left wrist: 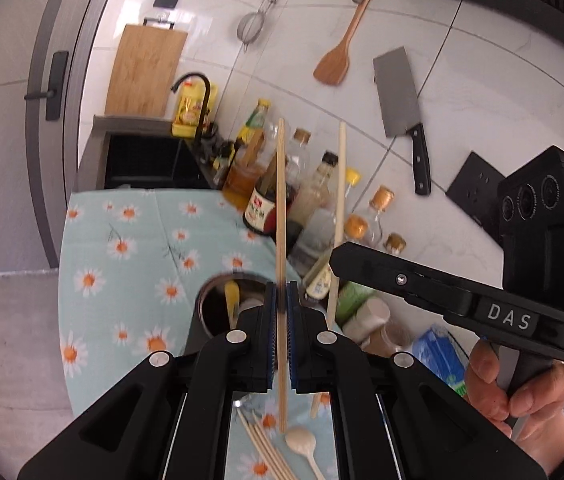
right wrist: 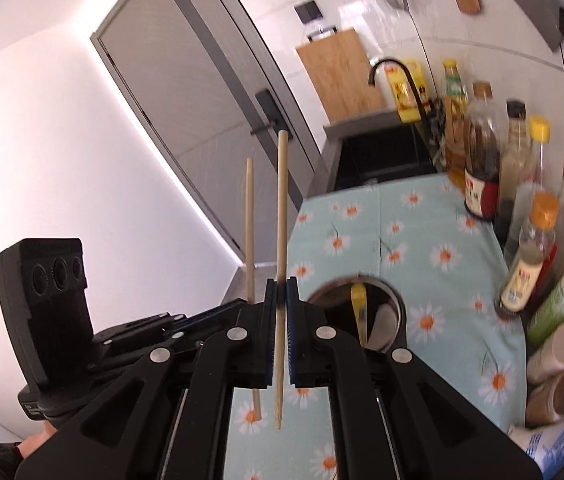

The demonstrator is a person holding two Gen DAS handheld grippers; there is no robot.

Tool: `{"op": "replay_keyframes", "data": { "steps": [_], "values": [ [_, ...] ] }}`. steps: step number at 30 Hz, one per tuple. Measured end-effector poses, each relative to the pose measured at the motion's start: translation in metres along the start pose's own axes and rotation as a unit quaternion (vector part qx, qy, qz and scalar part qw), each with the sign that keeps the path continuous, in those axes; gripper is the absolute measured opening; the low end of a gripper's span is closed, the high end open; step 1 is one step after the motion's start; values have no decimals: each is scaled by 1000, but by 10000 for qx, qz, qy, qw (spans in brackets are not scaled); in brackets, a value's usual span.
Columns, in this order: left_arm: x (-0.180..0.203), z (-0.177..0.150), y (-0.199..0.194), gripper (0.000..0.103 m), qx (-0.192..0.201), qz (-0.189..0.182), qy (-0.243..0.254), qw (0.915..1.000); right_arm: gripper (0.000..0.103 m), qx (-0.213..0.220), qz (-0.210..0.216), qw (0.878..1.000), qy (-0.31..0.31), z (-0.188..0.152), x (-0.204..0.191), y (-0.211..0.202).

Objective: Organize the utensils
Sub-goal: 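Lift both chopsticks upright and carry them into the black holder, then open both tools to drop the chopsticks in the holder and withdraw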

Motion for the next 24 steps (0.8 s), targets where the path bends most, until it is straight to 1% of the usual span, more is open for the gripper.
{"op": "replay_keyframes", "data": {
  "steps": [2, 6, 8, 11, 14, 17, 24],
  "values": [
    [2, 8, 3, 4, 185, -26, 83, 9998, 6, 195, -165, 9996, -145, 9, 3, -1],
    [4, 25, 11, 4, 558, -45, 254, 9981, 6, 373, -349, 9984, -232, 19, 10, 6],
    [4, 30, 14, 4, 648, -79, 286, 9975, 6, 473, -418, 9978, -206, 21, 16, 12],
    [3, 35, 20, 4, 789, -77, 399, 9961, 6, 513, -477, 9975, -134, 17, 25, 21],
    [0, 35, 29, 4, 867, -89, 431, 9953, 6, 474, -697, 9963, -152, 12, 34, 29],
    [-5, 31, 41, 4, 832, -91, 434, 9956, 6, 442, -847, 9952, -229, 8, 41, 36],
    [-19, 17, 59, 5, 649, 9, 307, 9974, 6, 298, -808, 9963, 15, -5, 56, 48]
  ]
}}
Point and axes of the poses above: each gripper's, at about its wrist camera, not at the fingertips, and y roughly the way its jaws point, x to its right, z to its top, the point moved 9 cm from there along y, roughly the way its jaws point, and after that the axes turned 14 degrees about -y, right-handed, at the moved point
